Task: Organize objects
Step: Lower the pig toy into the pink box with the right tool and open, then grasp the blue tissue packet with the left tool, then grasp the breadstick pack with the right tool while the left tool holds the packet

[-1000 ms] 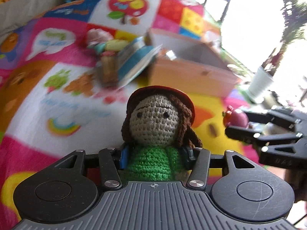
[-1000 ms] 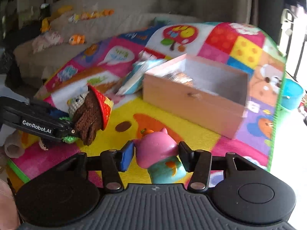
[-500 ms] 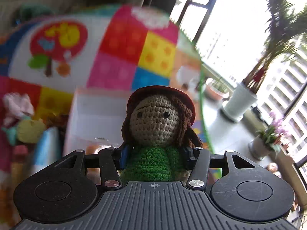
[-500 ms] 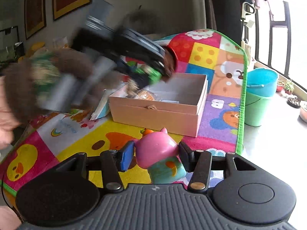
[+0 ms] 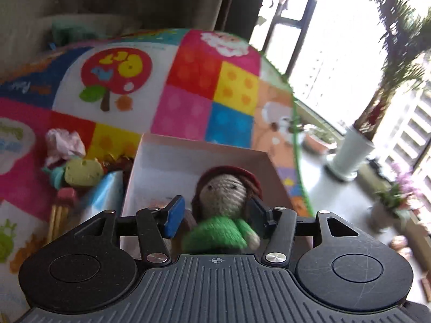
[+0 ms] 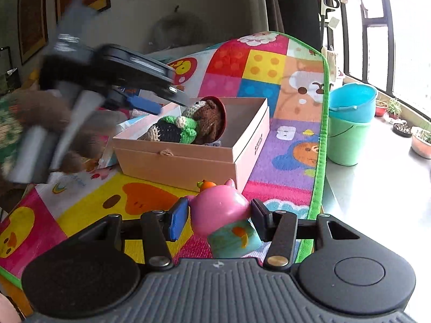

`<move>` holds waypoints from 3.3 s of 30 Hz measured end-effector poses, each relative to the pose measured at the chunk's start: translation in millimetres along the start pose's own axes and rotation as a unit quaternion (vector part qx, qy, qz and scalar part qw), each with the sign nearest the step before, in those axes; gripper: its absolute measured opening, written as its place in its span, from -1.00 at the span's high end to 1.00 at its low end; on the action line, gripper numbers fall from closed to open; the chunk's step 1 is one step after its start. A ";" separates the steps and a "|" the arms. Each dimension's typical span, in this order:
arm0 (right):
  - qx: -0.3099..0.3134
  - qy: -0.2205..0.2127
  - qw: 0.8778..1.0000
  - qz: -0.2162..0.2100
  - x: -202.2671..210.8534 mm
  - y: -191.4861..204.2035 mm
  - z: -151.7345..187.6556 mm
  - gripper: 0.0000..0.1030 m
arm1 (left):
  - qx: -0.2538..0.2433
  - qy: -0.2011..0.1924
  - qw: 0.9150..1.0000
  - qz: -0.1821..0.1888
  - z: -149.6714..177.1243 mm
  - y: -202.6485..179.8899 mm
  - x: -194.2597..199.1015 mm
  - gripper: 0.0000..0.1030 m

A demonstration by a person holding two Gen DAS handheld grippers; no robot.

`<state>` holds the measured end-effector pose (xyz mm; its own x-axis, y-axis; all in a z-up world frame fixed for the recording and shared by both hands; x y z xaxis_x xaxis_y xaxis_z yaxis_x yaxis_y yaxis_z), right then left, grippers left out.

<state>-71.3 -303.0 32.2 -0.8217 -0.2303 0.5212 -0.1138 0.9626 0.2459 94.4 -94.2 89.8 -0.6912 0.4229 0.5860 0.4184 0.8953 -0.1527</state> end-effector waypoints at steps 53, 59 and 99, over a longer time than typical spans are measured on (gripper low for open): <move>-0.055 -0.032 0.998 -0.022 -38.9 49.5 22.6 -0.76 | 0.002 0.071 0.997 -0.036 88.2 87.2 60.8 -0.02; -0.054 -0.038 0.998 -0.022 -36.8 49.7 23.1 -0.94 | -0.056 0.049 0.995 -0.064 113.3 63.0 127.3 0.00; 0.064 0.176 0.981 -0.045 -209.5 236.0 -104.1 -0.70 | 0.212 -0.152 0.958 -0.119 166.8 175.9 144.4 -0.08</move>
<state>132.1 -42.4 66.1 -0.5640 -0.3292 0.7573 -0.2657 0.9407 0.2110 -30.2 147.7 14.9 -0.9036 0.1636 0.3959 -0.0042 0.9208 -0.3901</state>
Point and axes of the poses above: each gripper's, at about its wrist camera, not at the fingertips, and x roughly against the way its jaws point, y to its left, z to its underside, the point moved 1 cm from there along -x, roughly the way its jaws point, and after that the axes turned 9 degrees about -x, right-handed, at the moved point
